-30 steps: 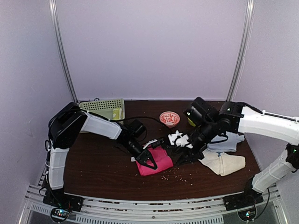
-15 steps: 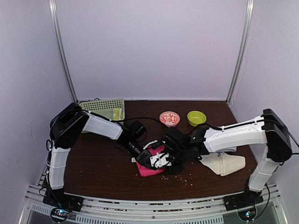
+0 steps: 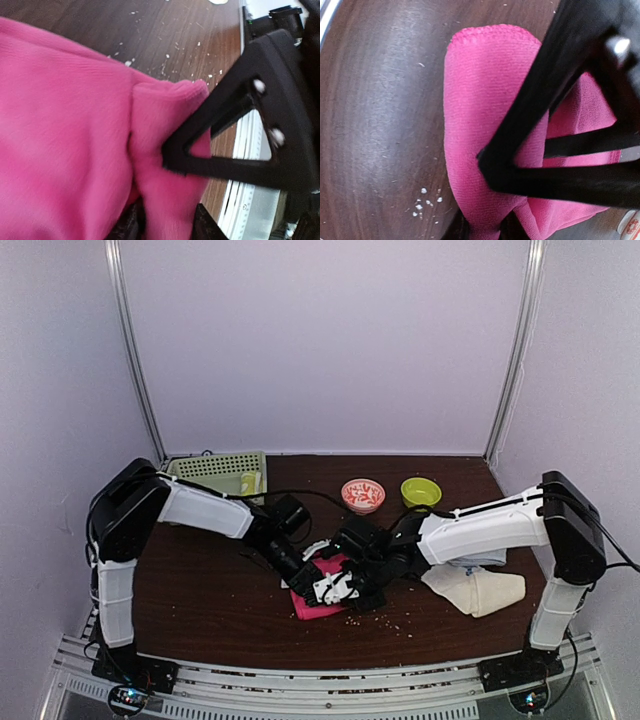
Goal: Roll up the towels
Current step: Roll the towel at the center of the board.
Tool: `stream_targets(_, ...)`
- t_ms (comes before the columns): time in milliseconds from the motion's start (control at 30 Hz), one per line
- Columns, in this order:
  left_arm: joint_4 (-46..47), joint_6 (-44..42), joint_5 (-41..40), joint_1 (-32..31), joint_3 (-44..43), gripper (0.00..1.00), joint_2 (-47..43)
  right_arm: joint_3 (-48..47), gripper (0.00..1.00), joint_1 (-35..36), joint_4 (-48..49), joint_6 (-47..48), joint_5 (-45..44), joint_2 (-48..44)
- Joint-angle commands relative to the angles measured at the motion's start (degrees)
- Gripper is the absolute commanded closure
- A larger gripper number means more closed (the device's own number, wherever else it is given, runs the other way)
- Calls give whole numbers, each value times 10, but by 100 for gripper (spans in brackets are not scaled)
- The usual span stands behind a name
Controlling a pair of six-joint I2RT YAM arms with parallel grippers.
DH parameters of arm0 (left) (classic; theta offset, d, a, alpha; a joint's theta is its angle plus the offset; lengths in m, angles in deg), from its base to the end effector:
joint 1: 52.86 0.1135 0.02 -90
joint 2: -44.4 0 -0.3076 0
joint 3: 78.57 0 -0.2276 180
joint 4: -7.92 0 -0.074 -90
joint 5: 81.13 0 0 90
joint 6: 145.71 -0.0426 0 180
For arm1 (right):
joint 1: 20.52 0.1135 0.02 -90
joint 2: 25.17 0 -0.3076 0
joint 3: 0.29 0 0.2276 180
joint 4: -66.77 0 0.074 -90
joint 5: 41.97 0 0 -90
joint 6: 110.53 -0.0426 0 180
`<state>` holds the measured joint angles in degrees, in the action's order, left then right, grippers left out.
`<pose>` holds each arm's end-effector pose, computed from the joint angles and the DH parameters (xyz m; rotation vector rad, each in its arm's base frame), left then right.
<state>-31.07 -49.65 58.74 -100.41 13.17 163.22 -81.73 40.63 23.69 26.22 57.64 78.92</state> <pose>0.2458 -0.3169 0.1722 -1.1805 -2.4706 1.3542 0.1639 0.3123 0.2184 -2.2337 1.5649 0.3009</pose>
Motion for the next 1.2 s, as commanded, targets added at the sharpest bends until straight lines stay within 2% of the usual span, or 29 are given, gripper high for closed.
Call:
stream_targets(0, 22, 44, -172, 1, 58, 64, -116, -11, 93, 4, -160, -12, 89, 1)
stream_targets(100, 2, 53, -352, 1, 80, 61, -207, -38, 93, 4, -219, -27, 111, 16)
stream_targets(167, -8, 53, -444, 1, 95, 61, -256, -68, 94, -6, -245, -51, 126, 34)
stream_targets(300, 45, 36, -488, -17, 150, 59, -372, -164, 93, -40, -312, -82, 170, 134)
stream_targets(400, 84, -10, -543, -78, 171, 58, -443, -244, 93, -66, -383, -81, 198, 217)
stream_targets(500, 104, -55, -584, -158, 161, 55, -471, -314, 93, -92, -423, -88, 219, 289)
stream_targets(533, 105, -68, -585, -190, 153, 53, -469, -337, 93, -100, -435, -92, 227, 312)
stream_targets(633, 70, -90, -582, -234, 115, 53, -419, -389, 93, -115, -460, -98, 242, 362)
stream_targets(733, 5, -97, -667, -267, 73, 55, -316, -397, 94, -117, -458, -99, 235, 375)
stream_targets(800, -23, -105, -690, -276, 58, 56, -259, -395, 94, -117, -455, -100, 235, 374)
stream_targets(1067, 39, -143, -733, -283, 61, 53, -162, -384, 93, -117, -447, -101, 230, 365)
stream_targets(1167, 43, -155, -724, -283, 49, 52, -130, -382, 93, -117, -446, -101, 232, 366)
